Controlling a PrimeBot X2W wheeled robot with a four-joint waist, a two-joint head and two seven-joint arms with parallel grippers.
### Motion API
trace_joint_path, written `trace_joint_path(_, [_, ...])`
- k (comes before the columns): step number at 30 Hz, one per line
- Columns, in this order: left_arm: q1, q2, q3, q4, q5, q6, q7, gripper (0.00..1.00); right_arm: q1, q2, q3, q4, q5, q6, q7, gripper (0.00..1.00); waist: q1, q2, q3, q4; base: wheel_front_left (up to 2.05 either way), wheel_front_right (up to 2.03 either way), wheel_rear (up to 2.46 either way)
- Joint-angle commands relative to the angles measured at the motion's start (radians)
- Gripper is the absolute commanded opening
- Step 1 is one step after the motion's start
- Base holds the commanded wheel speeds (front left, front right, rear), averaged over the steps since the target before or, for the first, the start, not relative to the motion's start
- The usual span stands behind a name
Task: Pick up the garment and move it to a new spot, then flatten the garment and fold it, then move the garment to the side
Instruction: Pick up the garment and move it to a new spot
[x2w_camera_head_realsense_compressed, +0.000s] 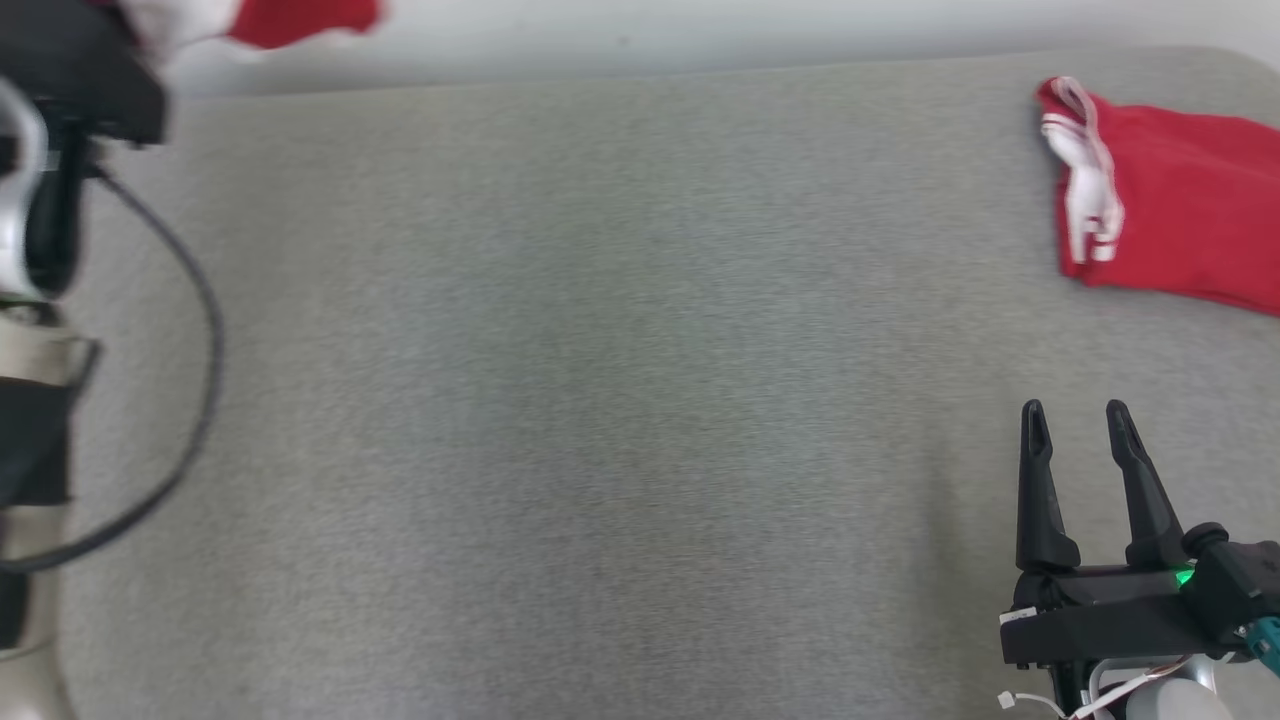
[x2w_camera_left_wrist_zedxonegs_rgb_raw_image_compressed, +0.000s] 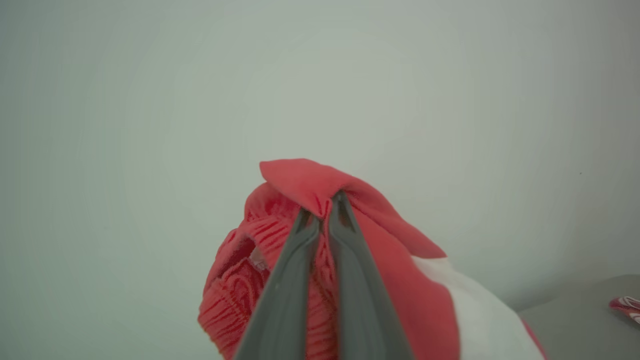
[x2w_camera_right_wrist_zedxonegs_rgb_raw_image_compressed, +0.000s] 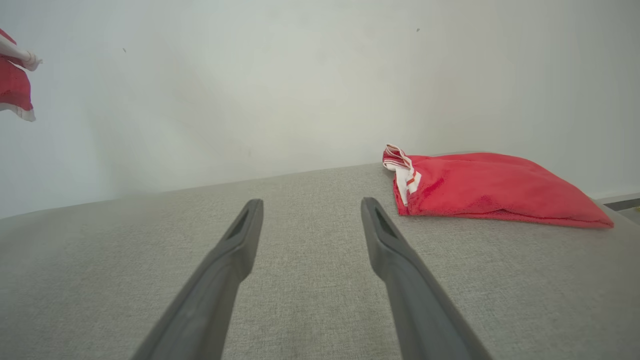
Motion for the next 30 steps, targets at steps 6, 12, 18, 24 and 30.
trace_joint_path(6, [0.051,-0.087,-0.074,-0.101,-0.002,0.016,0.046,0.0,0.012,0.002,0.01,0.025,0.032,-0.002,-0.019,1.0,0.0002,0.0,-0.037,-0.125,0.0,0.0,0.0])
trace_joint_path(12, [0.182,-0.163,-0.151,-0.157,-0.01,0.032,0.049,0.0,0.027,0.002,0.007,0.033,0.035,-0.002,-0.025,1.0,0.0002,0.0,-0.048,-0.178,0.0,0.0,0.0])
trace_joint_path(18, [0.303,-0.194,-0.197,-0.145,-0.014,0.041,0.019,0.0,0.029,0.002,0.013,0.032,0.04,-0.002,-0.026,1.0,0.0002,0.0,-0.047,-0.207,0.0,0.0,0.0])
trace_joint_path(24, [0.434,-0.216,-0.239,-0.086,-0.016,0.046,-0.033,0.0,0.025,0.002,0.017,0.042,0.045,-0.002,-0.028,1.0,0.0002,0.0,-0.039,-0.223,0.0,0.0,0.0])
trace_joint_path(30, [0.531,-0.226,-0.291,0.023,0.006,0.04,-0.087,0.29,0.005,0.002,0.027,0.05,0.049,-0.002,-0.027,1.0,0.0002,0.0,-0.032,-0.224,0.0,0.0,0.0])
